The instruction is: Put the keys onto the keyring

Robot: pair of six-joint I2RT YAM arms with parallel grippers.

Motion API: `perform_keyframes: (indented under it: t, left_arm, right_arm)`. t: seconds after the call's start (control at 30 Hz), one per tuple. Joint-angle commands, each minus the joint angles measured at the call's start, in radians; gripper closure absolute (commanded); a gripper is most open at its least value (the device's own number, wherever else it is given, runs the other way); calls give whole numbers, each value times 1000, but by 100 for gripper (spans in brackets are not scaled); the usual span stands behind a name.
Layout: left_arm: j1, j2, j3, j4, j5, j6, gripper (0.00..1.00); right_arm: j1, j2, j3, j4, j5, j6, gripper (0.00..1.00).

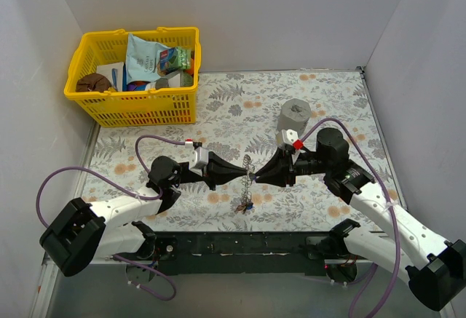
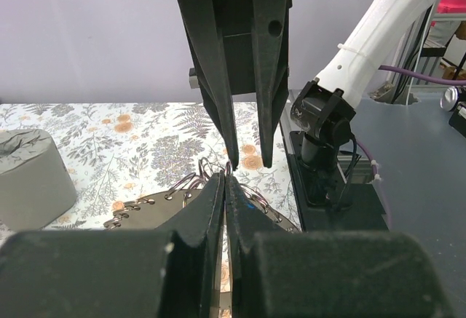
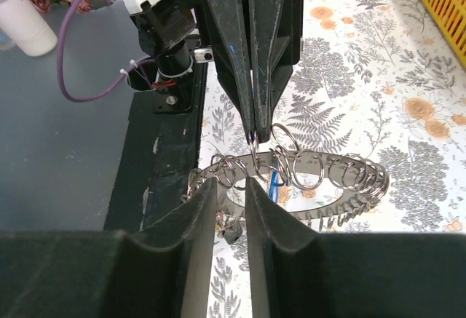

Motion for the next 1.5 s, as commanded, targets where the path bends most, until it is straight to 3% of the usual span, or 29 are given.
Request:
perform_keyframes:
  t: [0.0, 0.13, 0.43, 1.13, 1.47]
  left_arm:
    - [3, -36, 10, 18, -22, 22, 100]
    - [3, -35, 10, 26, -17, 19, 100]
    - [3, -30, 13, 13, -9, 22, 100]
    - [3, -19, 24, 16, 15, 15, 100]
    - [1, -23, 24, 35, 18, 9, 100]
  right_arm:
    - [4, -9, 46, 4, -13, -19, 67]
    - [4, -4, 35, 54, -28, 18, 58]
    - [4, 5, 38, 133, -51, 58, 54]
    - [4, 50, 26, 222, -67, 115, 55]
    - [4, 93, 11, 186, -74, 93, 64]
